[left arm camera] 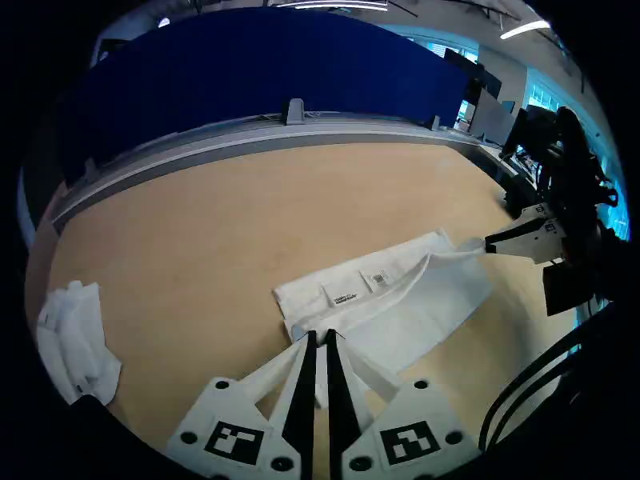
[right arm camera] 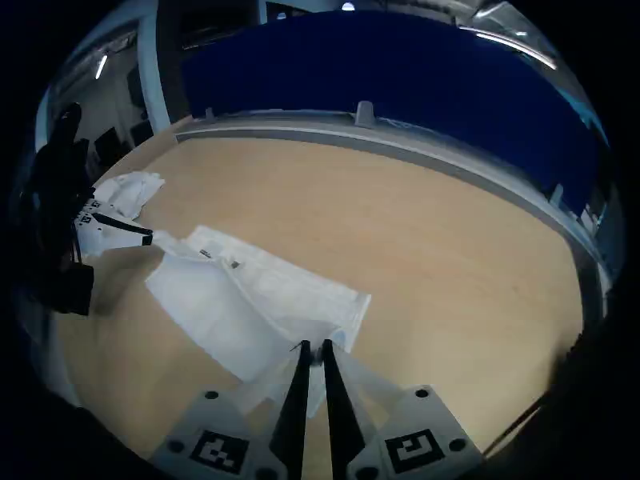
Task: Fold towel
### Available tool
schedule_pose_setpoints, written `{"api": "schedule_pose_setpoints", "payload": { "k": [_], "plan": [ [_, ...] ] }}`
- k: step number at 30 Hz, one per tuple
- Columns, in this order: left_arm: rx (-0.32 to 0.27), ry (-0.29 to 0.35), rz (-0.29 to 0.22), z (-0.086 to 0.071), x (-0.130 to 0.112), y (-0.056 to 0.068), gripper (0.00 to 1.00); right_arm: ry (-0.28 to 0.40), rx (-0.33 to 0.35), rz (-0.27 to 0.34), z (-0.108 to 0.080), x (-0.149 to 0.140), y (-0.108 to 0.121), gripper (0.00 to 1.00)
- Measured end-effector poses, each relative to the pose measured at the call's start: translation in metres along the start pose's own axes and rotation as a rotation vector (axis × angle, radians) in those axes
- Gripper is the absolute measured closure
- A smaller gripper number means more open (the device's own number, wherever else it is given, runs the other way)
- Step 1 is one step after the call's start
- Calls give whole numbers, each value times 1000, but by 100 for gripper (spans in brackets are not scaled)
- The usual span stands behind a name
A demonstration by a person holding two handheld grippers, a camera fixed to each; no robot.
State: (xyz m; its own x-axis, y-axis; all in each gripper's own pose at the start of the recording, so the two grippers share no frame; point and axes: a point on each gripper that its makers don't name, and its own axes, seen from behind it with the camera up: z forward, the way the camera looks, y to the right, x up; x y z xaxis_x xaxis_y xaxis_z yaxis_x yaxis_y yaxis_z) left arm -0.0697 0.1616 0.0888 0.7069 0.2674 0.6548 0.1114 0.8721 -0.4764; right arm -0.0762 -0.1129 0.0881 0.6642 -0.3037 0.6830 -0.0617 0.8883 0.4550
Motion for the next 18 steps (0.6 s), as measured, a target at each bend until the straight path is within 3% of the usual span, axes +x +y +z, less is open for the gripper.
{"api": "schedule_pose_setpoints", "payload": {
  "k": [18],
  "plan": [
    [47, -6, 28, 18, 2, -15, 90, 36, -74, 31, 17, 6, 15, 73]
  ]
}}
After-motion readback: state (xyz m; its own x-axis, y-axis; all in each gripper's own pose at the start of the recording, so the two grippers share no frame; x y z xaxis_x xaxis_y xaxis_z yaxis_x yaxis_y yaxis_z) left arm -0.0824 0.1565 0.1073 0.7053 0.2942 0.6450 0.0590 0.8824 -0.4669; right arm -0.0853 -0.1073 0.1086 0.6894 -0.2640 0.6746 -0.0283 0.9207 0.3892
